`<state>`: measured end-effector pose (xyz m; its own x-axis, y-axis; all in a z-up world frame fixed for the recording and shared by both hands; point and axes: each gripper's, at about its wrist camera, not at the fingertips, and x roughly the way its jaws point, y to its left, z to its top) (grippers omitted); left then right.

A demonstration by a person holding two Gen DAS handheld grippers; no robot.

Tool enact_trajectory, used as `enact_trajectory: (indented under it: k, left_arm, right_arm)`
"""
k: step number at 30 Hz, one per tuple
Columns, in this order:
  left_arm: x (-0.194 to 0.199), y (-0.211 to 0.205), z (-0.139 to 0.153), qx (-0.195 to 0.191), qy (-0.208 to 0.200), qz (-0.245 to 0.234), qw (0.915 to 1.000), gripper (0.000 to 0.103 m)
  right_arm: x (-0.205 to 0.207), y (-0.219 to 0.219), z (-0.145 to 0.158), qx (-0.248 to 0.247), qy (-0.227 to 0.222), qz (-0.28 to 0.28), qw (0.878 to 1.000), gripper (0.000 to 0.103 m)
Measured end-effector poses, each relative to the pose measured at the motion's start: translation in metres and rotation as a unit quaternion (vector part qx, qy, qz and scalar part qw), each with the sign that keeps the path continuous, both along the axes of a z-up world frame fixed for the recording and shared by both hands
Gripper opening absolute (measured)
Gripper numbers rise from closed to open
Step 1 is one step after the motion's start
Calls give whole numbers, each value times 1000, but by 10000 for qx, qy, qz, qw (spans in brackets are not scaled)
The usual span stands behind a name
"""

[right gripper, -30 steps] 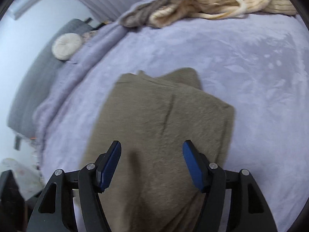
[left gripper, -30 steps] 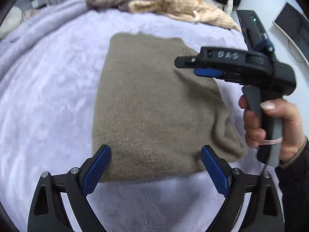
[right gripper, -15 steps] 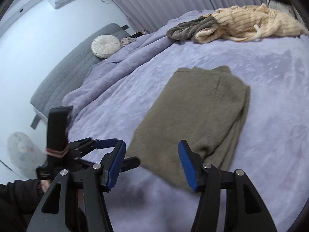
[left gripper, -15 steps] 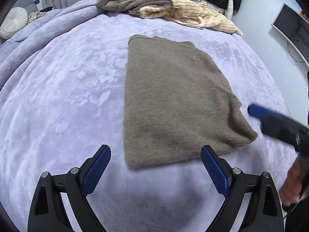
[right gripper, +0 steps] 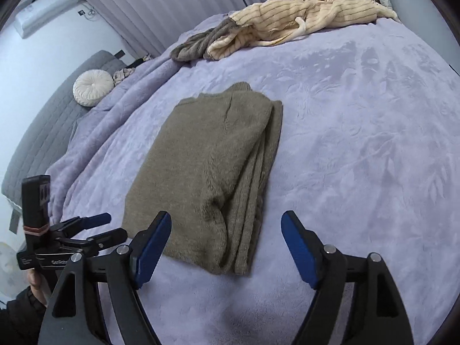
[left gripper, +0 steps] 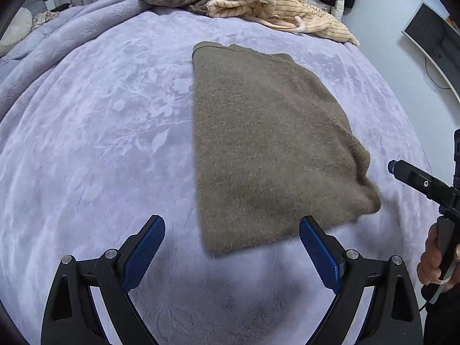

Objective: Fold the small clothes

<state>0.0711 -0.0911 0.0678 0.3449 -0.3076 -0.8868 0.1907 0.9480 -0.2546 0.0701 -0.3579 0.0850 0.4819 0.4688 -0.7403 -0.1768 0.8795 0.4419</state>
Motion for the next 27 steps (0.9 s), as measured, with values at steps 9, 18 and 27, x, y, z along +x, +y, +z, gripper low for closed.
enact_trajectory:
  k: [9, 18, 27]
  left_arm:
    - [99, 12, -29, -1438, 1182, -56, 9825, 95]
    - [125, -4, -71, -1769, 1525, -529, 9709, 101]
    - [115, -19, -45, -1441, 891, -841, 9819, 52]
  right_arm:
    - [69, -14, -33, 734, 773, -208, 9941, 82]
    - [109, 16, -84, 1034, 1322, 212, 9856, 82]
    - [107, 47, -65, 532, 721, 421, 9951, 44]
